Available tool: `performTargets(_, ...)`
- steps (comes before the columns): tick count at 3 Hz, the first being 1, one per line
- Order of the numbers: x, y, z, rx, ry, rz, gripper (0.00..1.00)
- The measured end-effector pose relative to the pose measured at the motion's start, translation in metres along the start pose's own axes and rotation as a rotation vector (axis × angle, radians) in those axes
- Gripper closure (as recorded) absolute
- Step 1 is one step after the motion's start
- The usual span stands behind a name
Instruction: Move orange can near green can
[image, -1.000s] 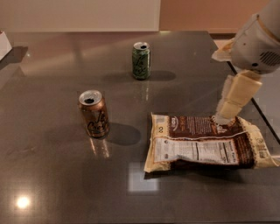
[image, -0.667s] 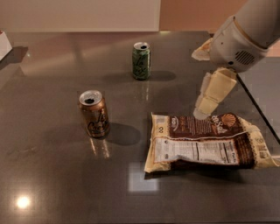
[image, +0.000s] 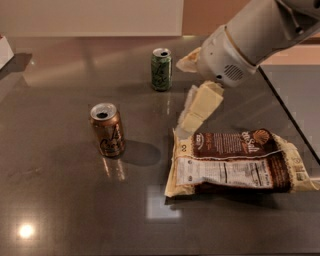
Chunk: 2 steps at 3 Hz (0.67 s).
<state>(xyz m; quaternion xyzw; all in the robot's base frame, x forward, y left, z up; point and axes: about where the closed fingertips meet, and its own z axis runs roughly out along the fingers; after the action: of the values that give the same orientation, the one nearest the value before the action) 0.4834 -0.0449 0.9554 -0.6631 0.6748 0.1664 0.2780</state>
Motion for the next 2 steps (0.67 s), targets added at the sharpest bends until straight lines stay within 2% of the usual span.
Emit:
performTargets(1,-0.031,0.010,0.034,-0.038,-0.067,-0.038,0.00)
performTargets(2,-0.053,0.015,0.069,-0.068,-0.099,-0.061,0.00)
